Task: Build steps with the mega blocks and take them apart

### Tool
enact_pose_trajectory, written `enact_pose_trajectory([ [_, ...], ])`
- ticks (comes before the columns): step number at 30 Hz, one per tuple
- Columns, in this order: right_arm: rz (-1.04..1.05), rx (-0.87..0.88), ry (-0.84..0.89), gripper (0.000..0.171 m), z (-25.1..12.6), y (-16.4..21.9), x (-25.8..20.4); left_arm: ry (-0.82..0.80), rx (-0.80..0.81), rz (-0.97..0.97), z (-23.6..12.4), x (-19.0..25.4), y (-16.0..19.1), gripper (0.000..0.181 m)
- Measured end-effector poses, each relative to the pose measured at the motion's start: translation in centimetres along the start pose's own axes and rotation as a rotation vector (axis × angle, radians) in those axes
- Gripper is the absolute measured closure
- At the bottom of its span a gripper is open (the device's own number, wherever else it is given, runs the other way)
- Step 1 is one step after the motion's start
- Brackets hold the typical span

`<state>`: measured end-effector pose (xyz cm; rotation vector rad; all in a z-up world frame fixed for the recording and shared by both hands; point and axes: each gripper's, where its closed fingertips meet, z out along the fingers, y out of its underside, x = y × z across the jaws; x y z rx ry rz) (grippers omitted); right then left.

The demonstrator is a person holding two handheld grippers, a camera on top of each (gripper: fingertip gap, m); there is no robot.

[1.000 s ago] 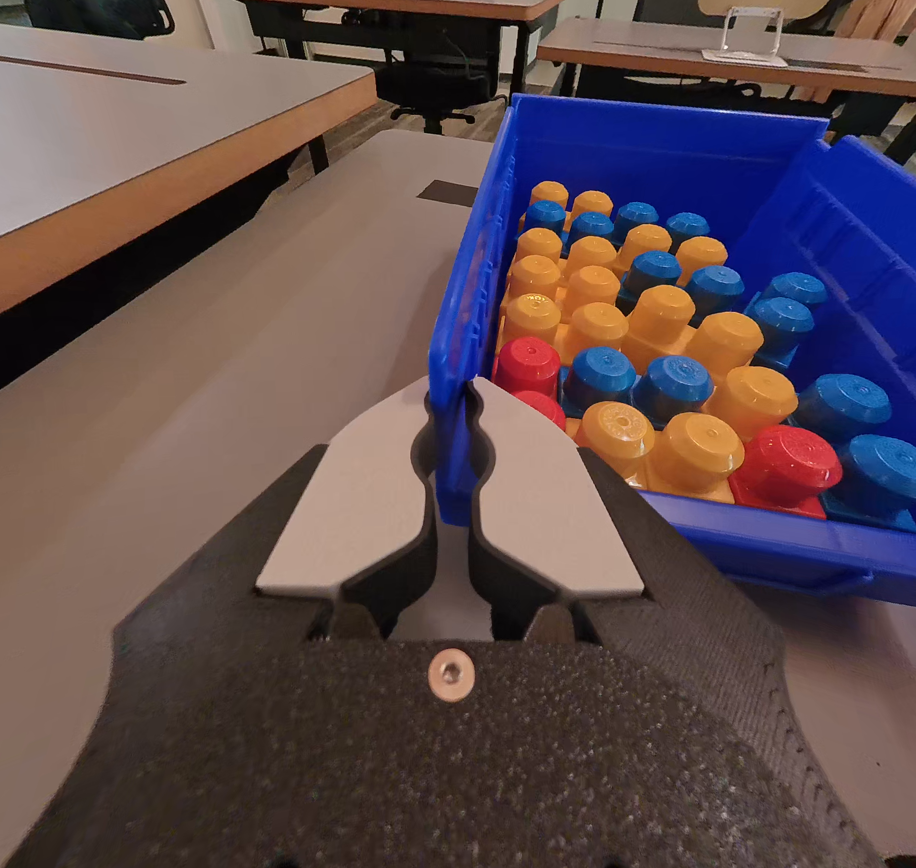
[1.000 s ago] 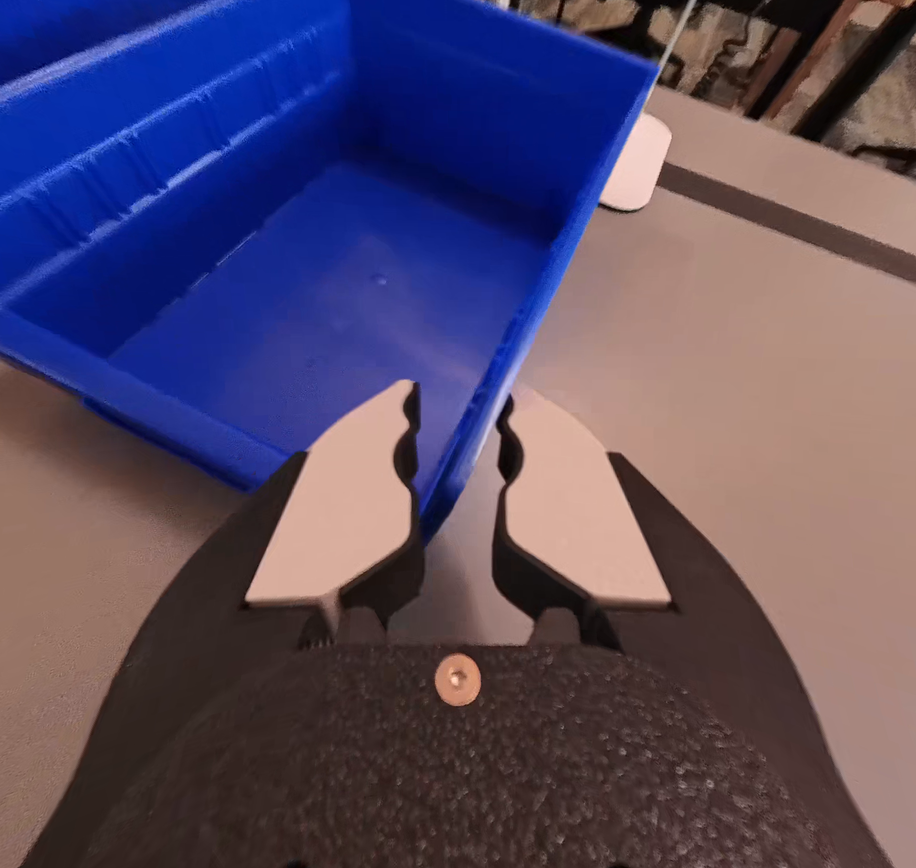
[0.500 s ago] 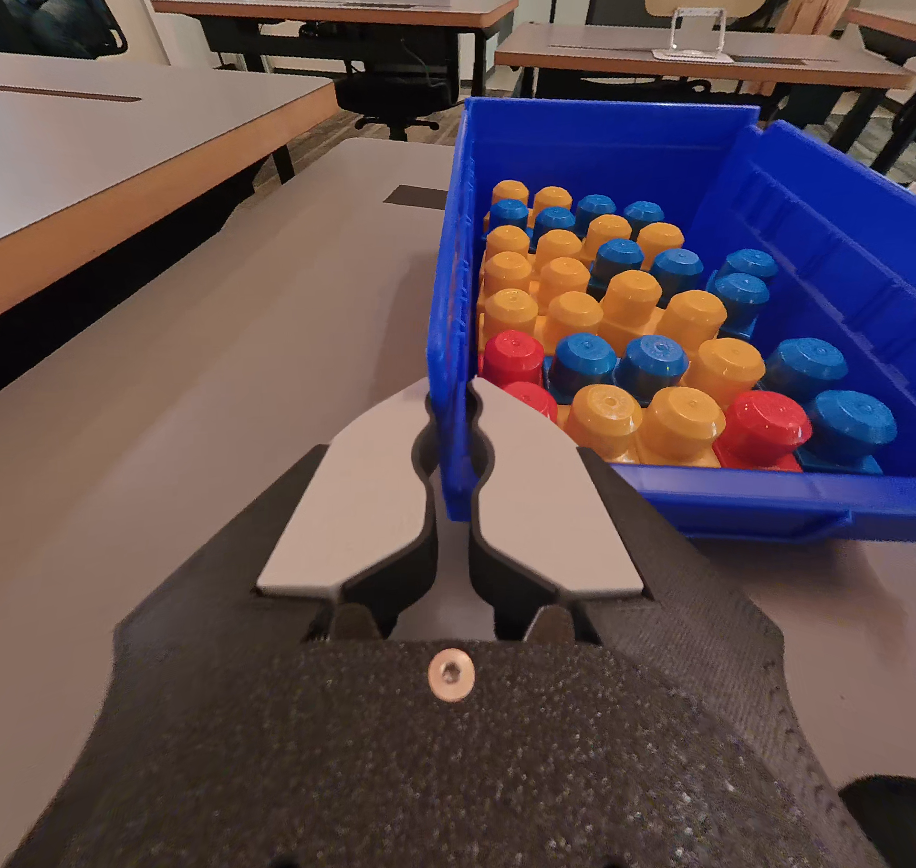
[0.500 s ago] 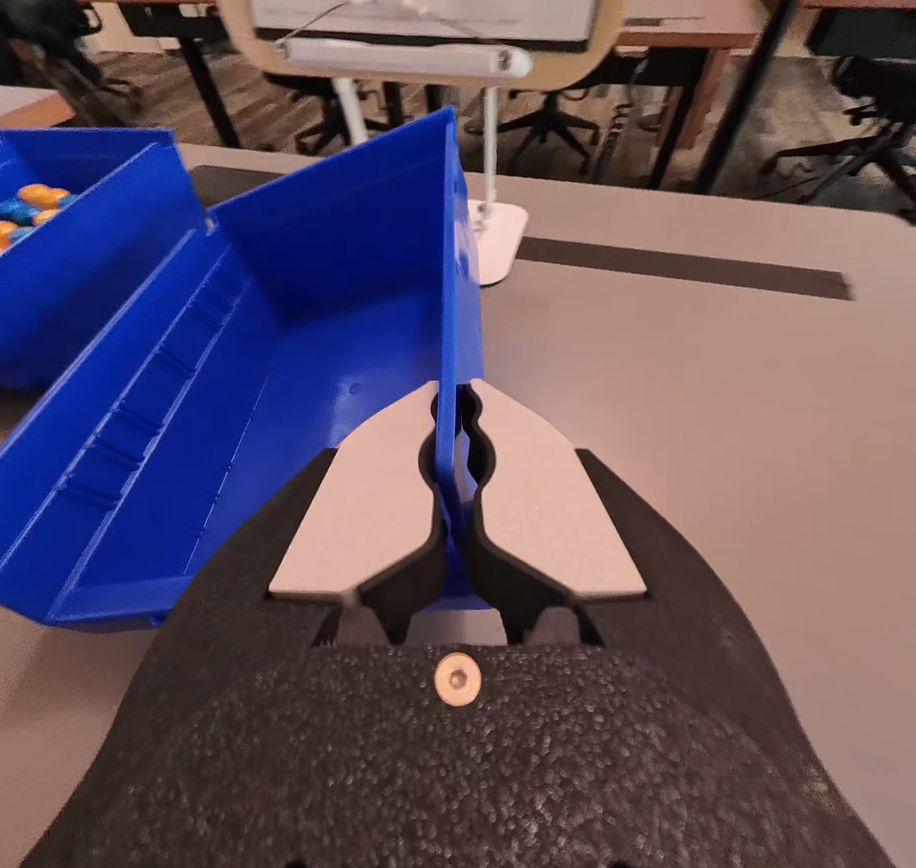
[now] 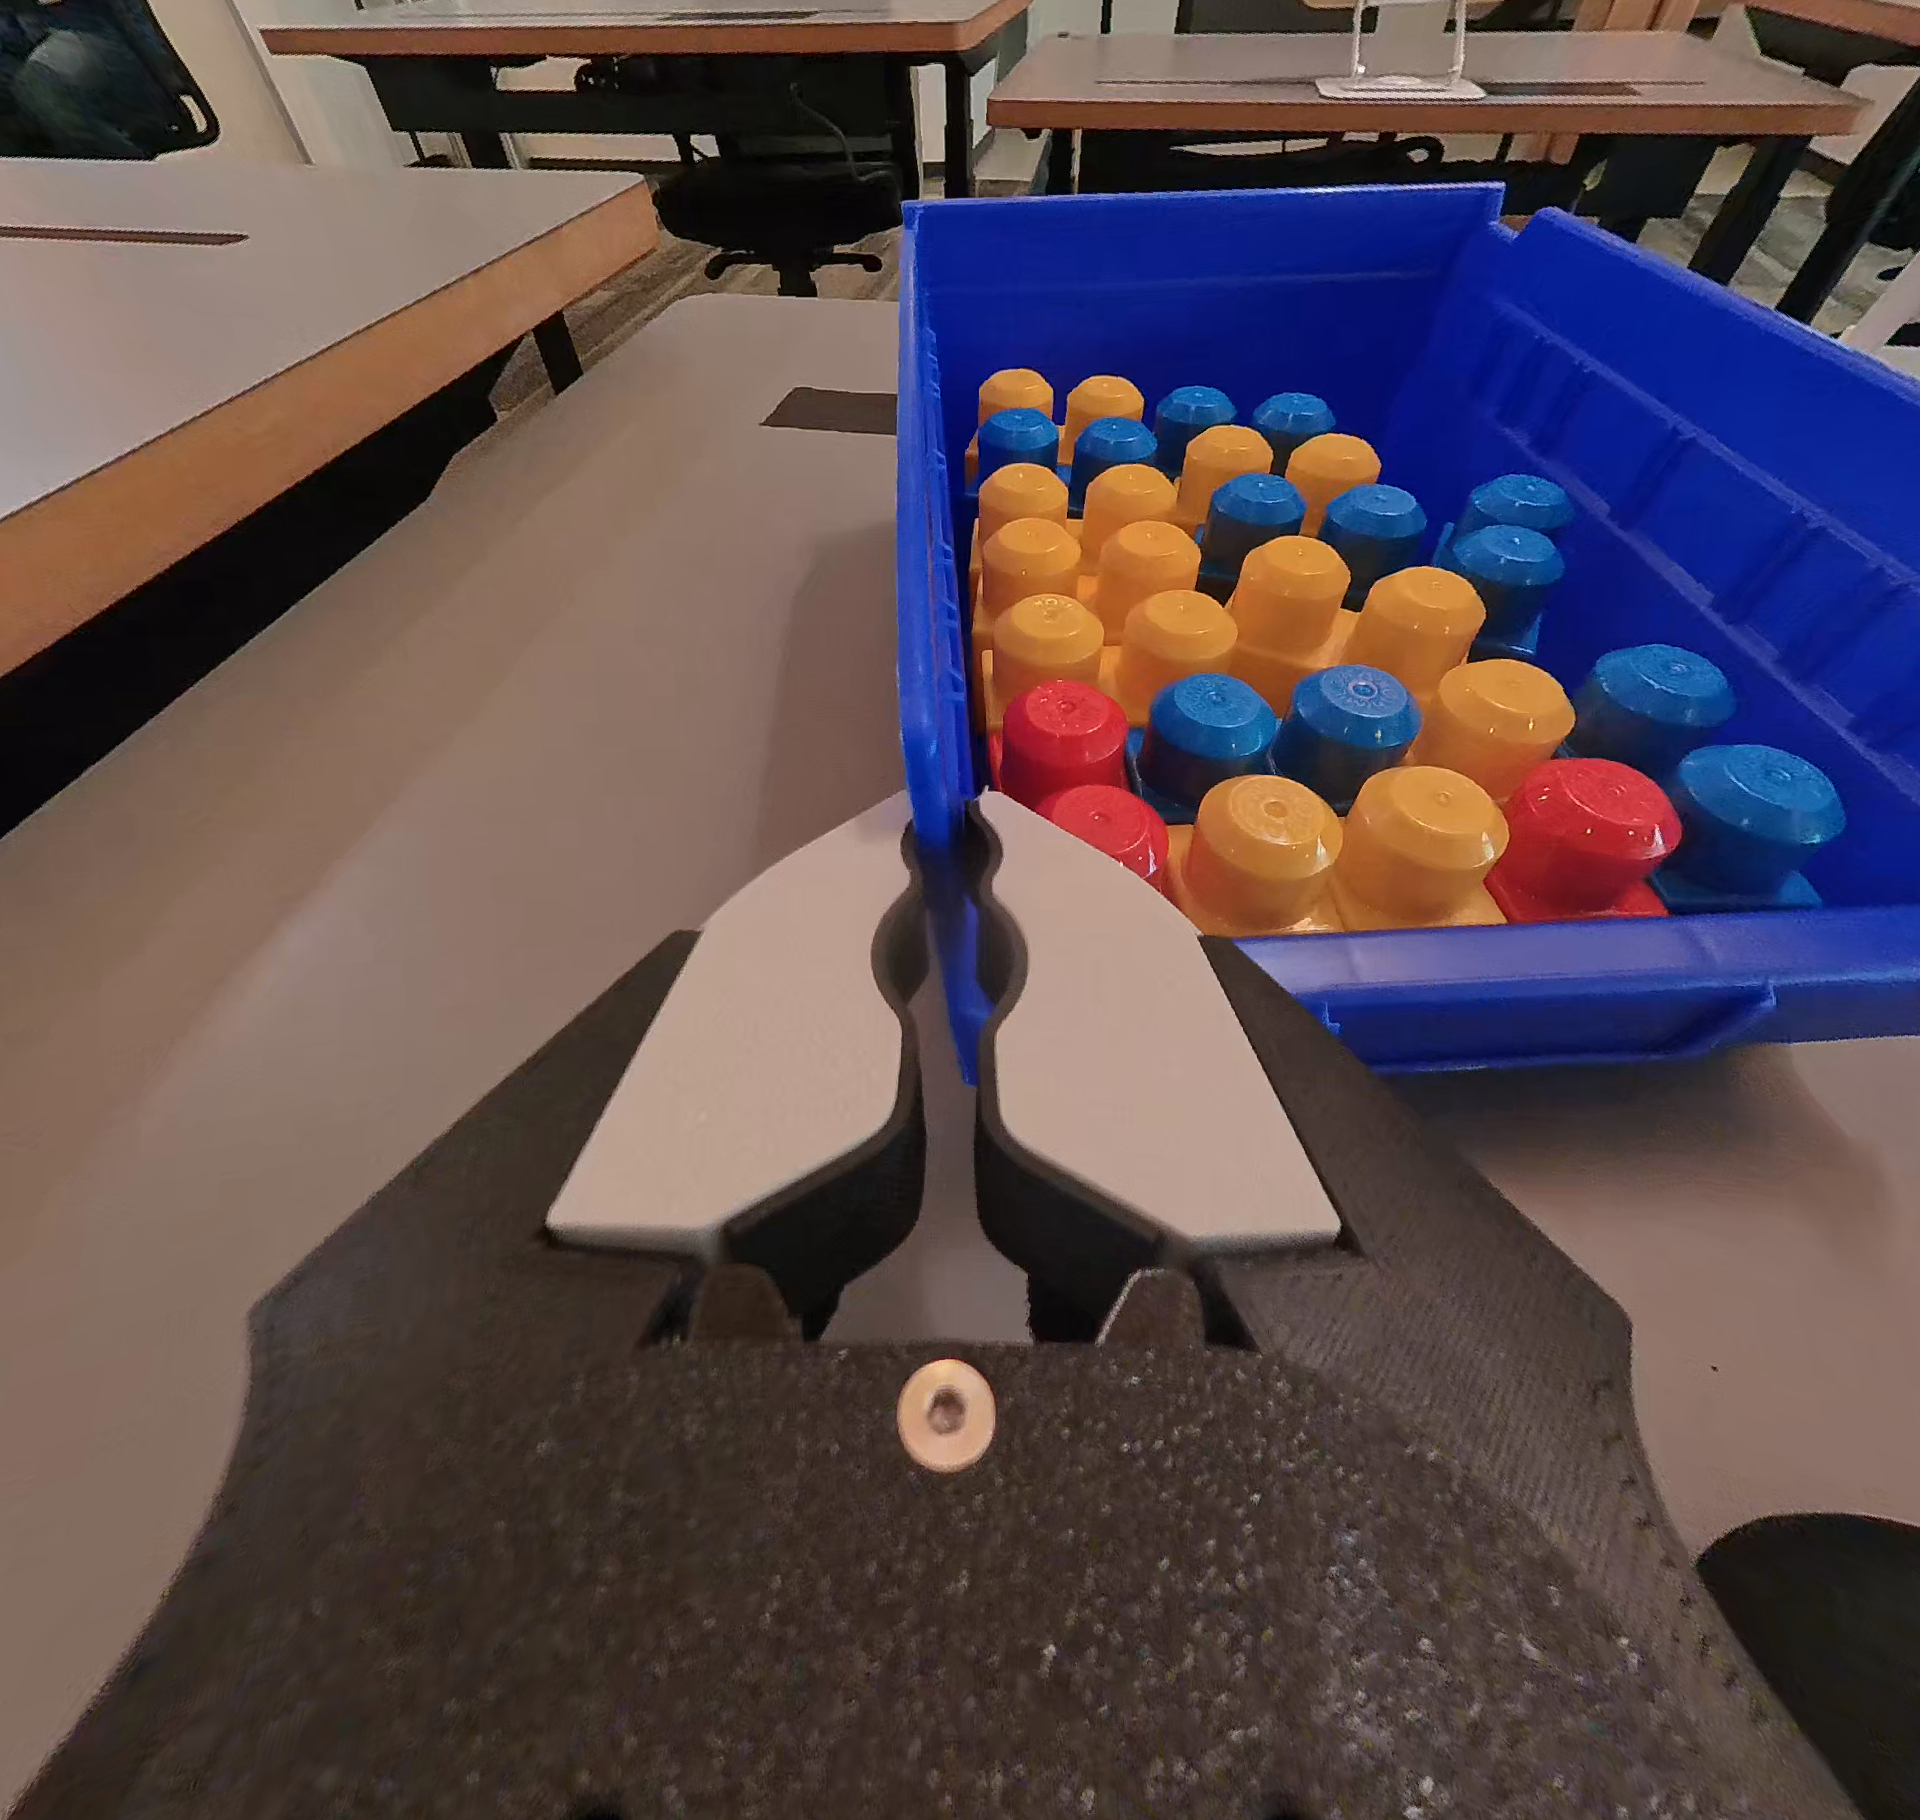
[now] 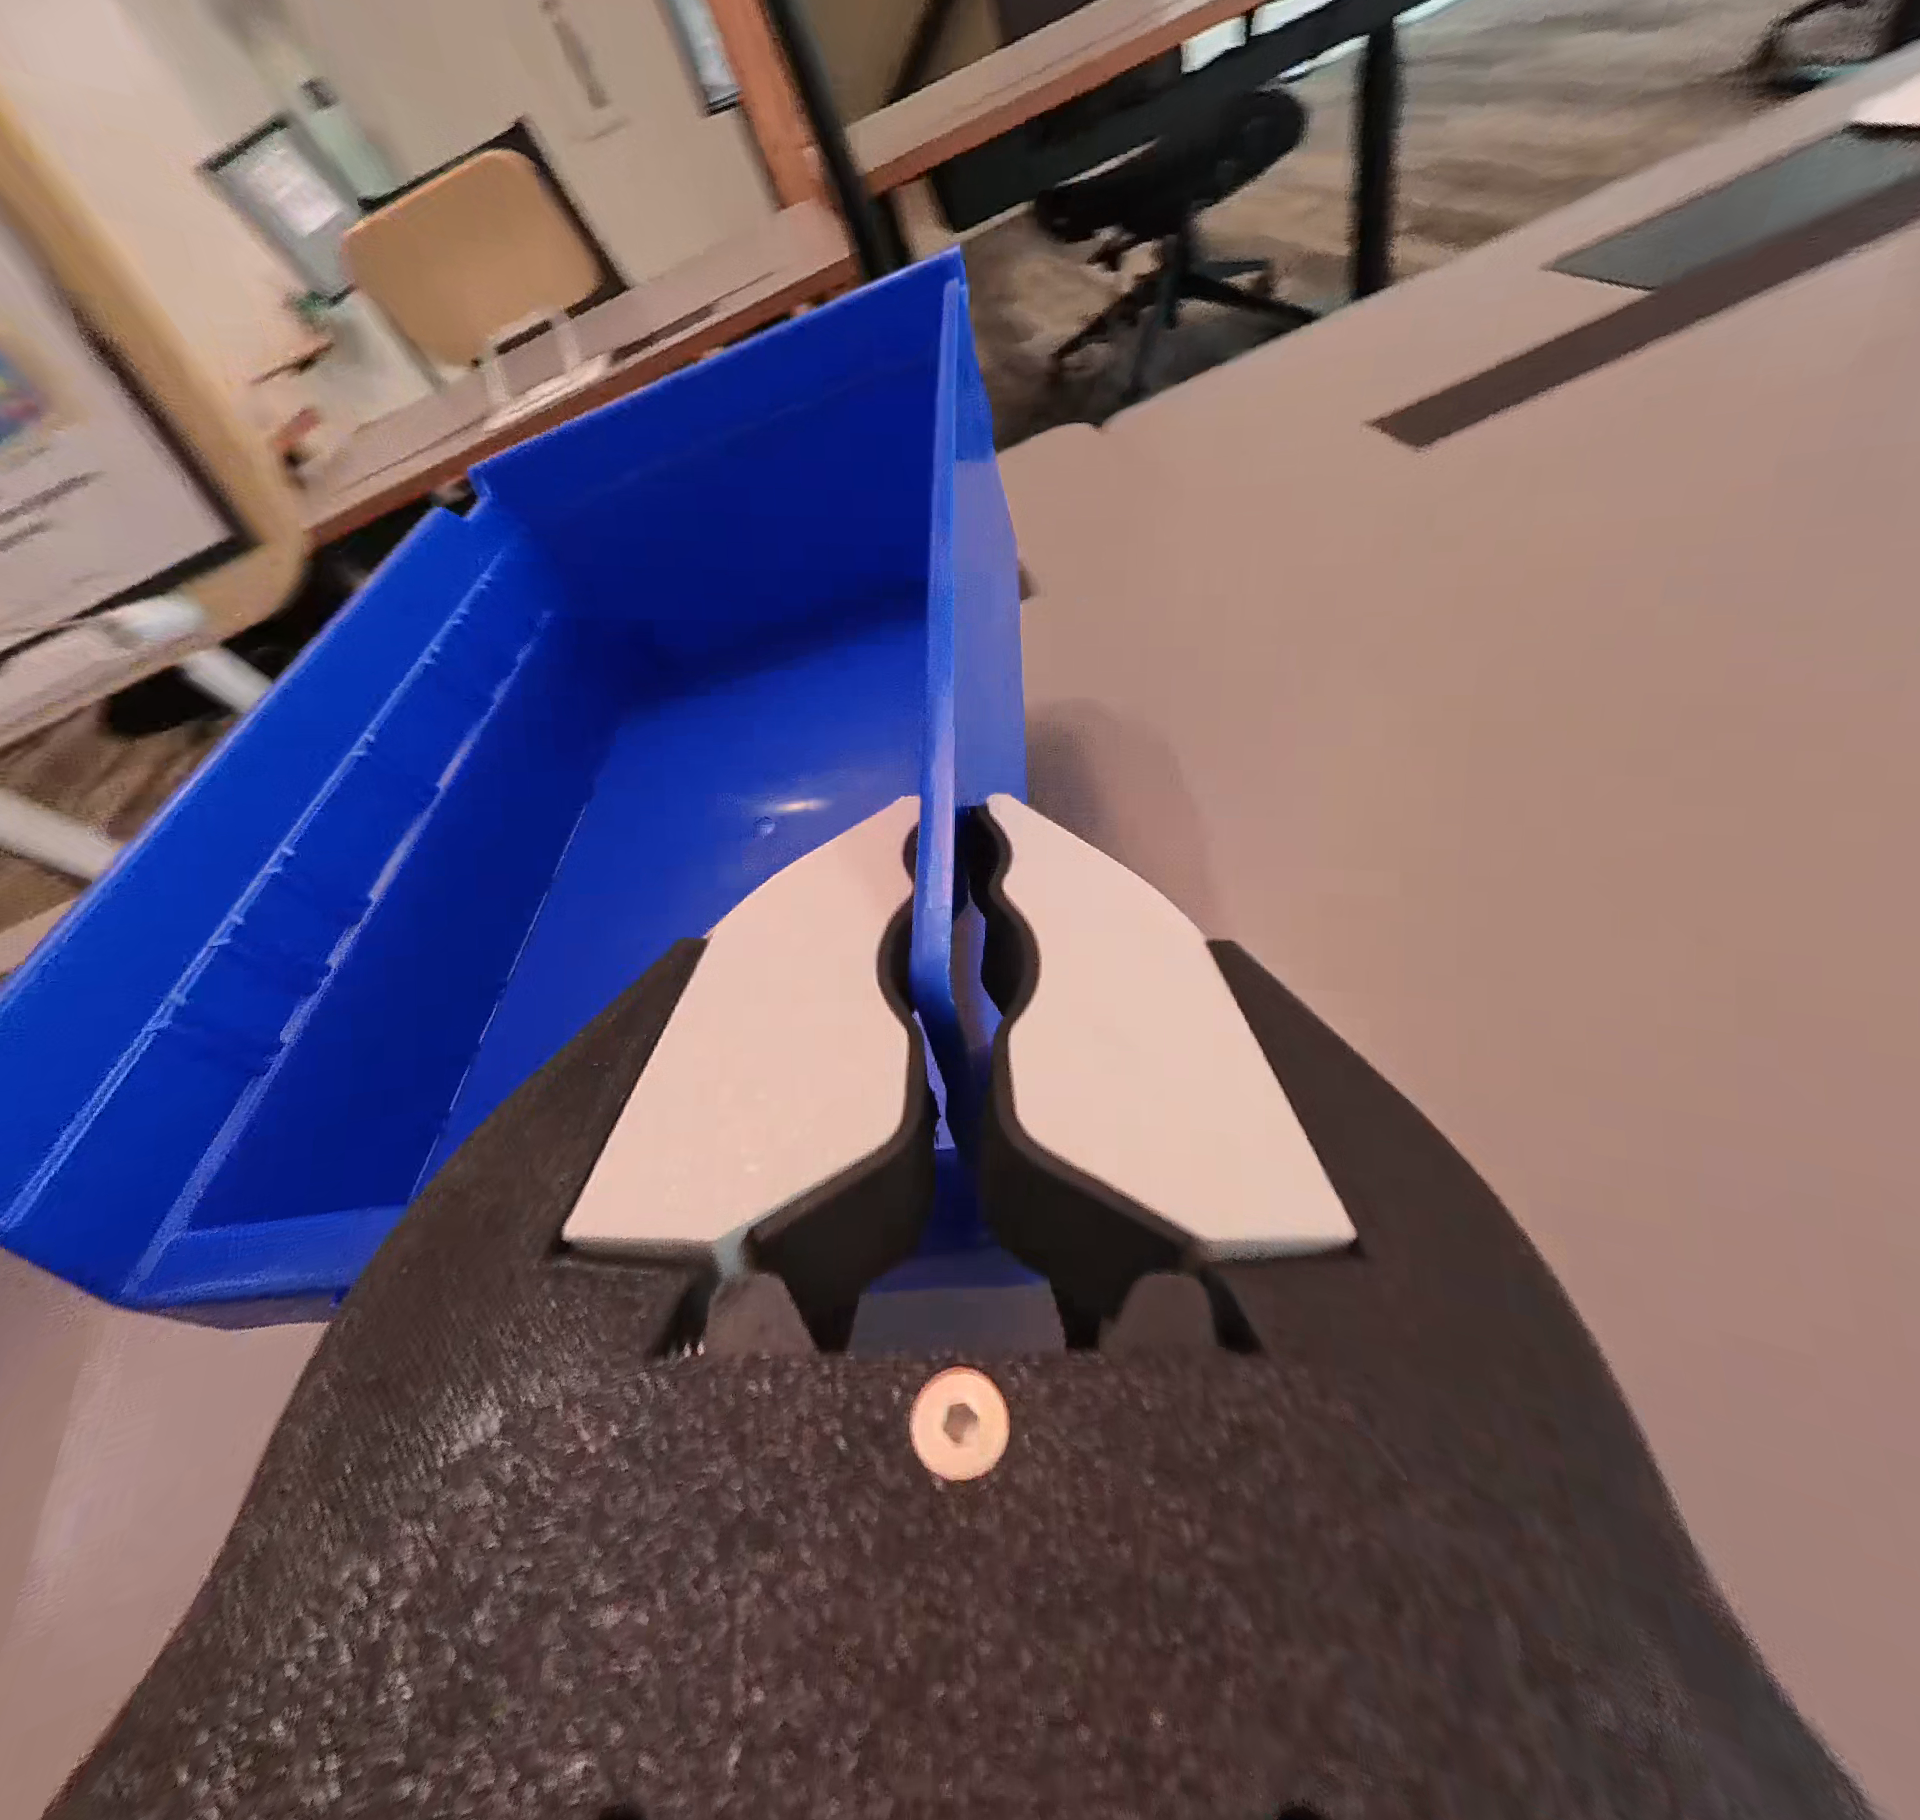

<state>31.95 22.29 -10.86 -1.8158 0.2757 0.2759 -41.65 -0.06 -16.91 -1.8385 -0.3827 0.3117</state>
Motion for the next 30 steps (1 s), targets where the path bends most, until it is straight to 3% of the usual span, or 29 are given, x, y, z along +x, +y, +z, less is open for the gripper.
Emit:
enact_pose_trajectory([
  [5,-0.023,0.006,0.199,0.167,1.8,2.2,4.4,0.006,0.005,0.029,-0.2,0.2,0.0,0.177],
  [11,-0.027,0.0,0.225,0.166,2.0,3.8,4.3,0.022,0.012,0.039,-0.3,0.4,0.0,0.177],
  [21,-0.108,-0.024,0.148,0.151,1.8,5.1,0.8,0.015,0.025,0.097,-0.4,0.7,0.0,0.176],
  [30,-0.151,-0.038,0.119,0.149,1.6,5.4,0.0,0.035,0.027,0.105,-0.4,1.0,0.0,0.175],
])
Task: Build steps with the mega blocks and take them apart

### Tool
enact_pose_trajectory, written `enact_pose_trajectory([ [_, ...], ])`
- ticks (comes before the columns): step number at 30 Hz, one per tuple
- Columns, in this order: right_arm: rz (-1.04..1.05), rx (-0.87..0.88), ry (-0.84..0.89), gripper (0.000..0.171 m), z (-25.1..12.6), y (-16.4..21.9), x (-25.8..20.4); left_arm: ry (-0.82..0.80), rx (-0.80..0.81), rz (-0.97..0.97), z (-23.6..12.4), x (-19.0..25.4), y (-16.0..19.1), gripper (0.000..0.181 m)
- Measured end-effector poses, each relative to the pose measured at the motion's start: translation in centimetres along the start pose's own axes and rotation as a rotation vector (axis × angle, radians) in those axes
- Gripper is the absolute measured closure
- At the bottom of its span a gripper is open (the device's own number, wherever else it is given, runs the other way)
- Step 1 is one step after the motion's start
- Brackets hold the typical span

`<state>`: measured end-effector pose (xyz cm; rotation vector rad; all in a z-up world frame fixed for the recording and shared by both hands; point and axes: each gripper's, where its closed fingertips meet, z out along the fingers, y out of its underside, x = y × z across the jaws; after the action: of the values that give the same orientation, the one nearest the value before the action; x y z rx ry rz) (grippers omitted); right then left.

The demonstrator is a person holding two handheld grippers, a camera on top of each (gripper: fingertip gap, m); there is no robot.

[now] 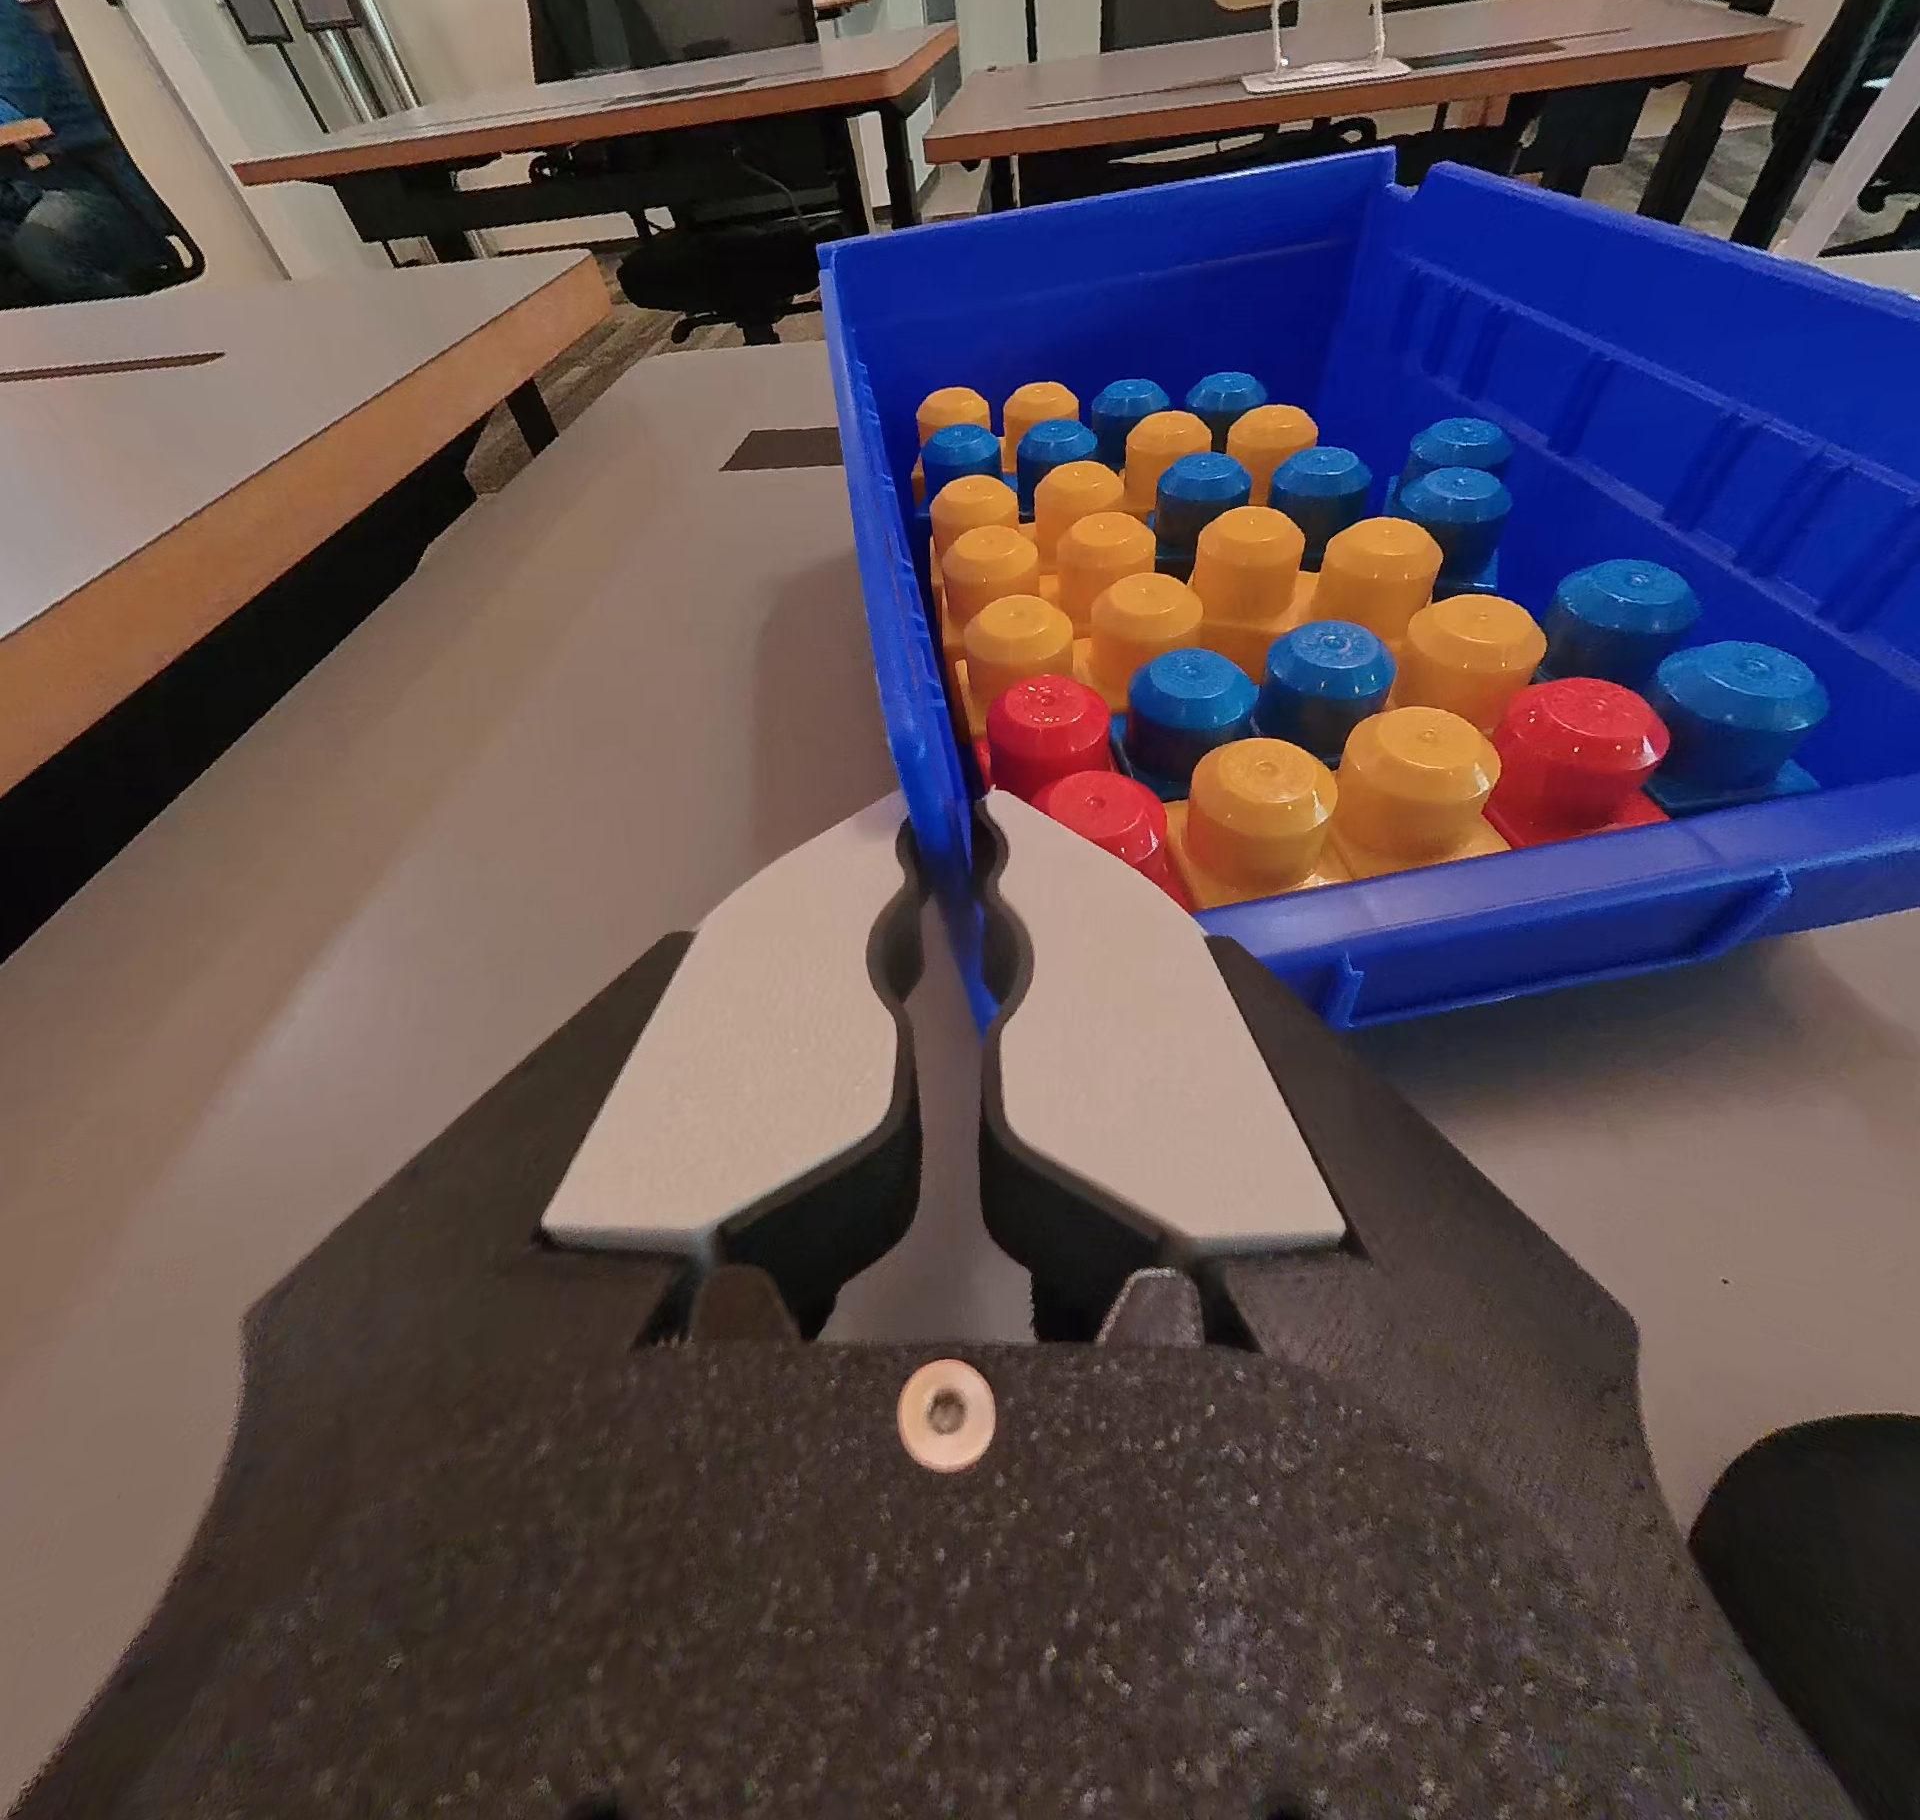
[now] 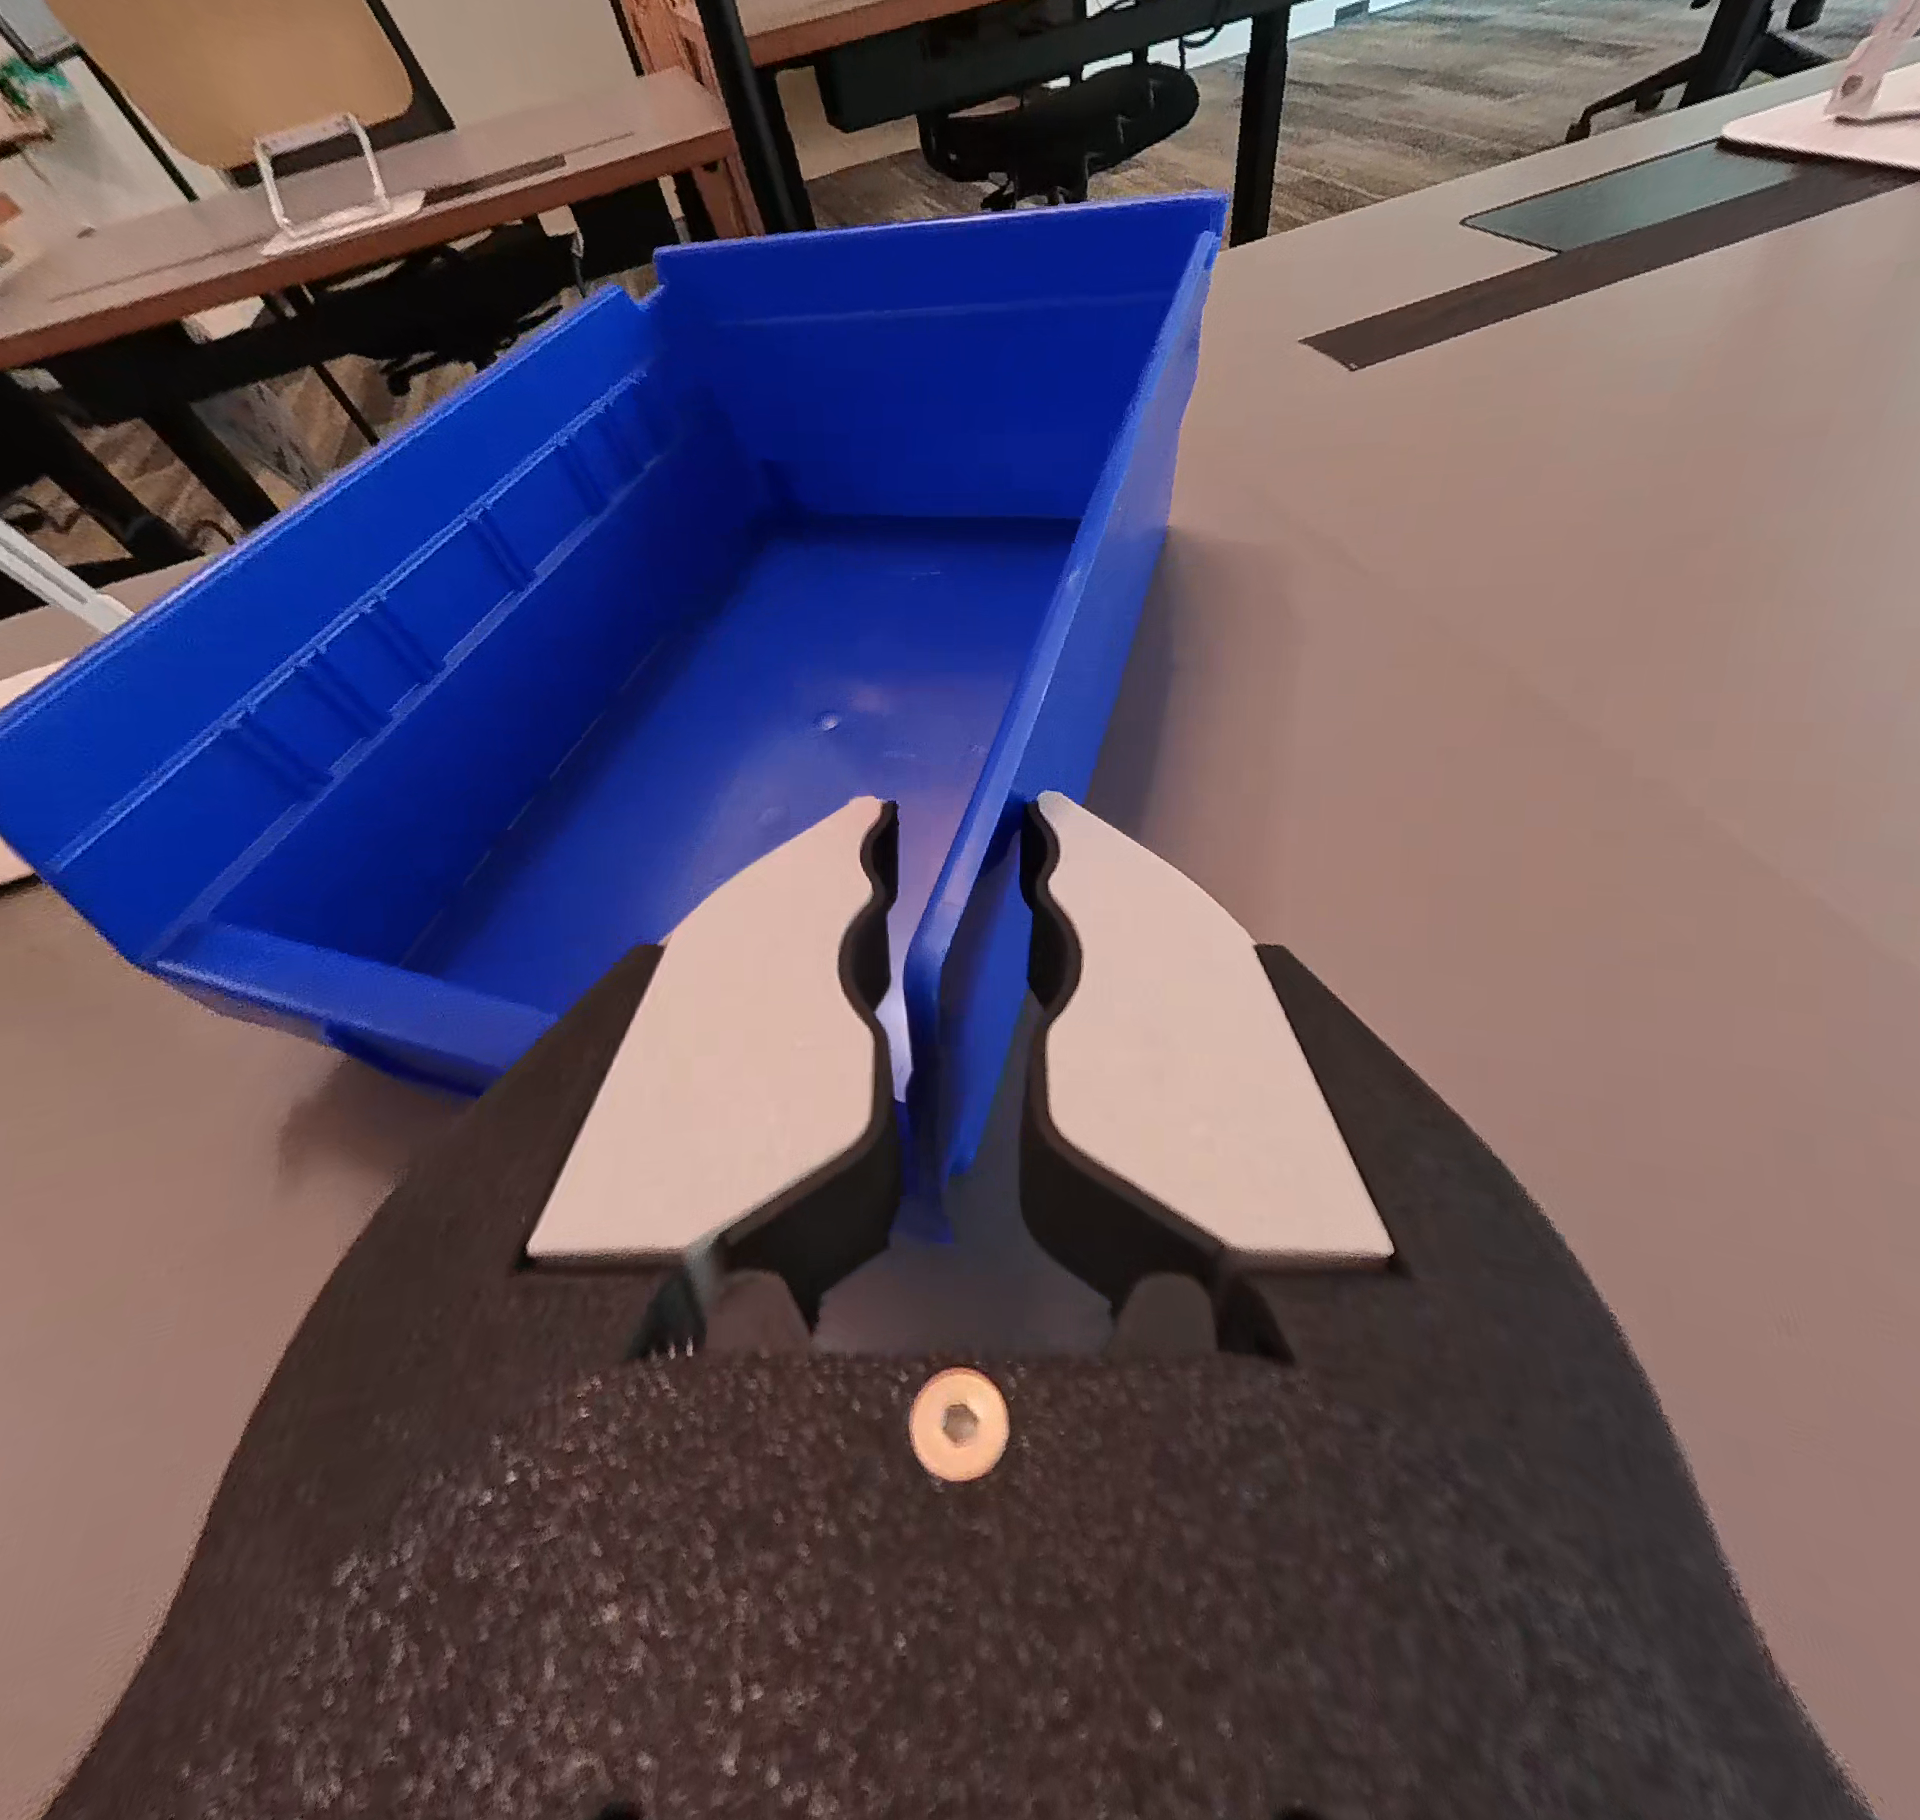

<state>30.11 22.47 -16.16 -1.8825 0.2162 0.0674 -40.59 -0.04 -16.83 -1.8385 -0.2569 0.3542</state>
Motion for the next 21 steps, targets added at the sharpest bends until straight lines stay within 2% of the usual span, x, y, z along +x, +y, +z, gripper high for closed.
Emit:
enact_pose_trajectory([
  [10,-0.073,-0.049,-0.016,0.156,-1.0,0.6,-0.7,0.011,-0.008,0.019,-0.1,0.4,0.0,0.175],
  [16,-0.085,-0.045,-0.017,0.166,-2.3,0.9,-0.3,0.017,-0.007,0.036,-0.2,0.7,0.0,0.174],
  [21,-0.077,-0.04,-0.014,0.166,-2.1,0.8,-0.1,0.024,-0.004,0.053,-0.2,0.9,0.0,0.174],
])
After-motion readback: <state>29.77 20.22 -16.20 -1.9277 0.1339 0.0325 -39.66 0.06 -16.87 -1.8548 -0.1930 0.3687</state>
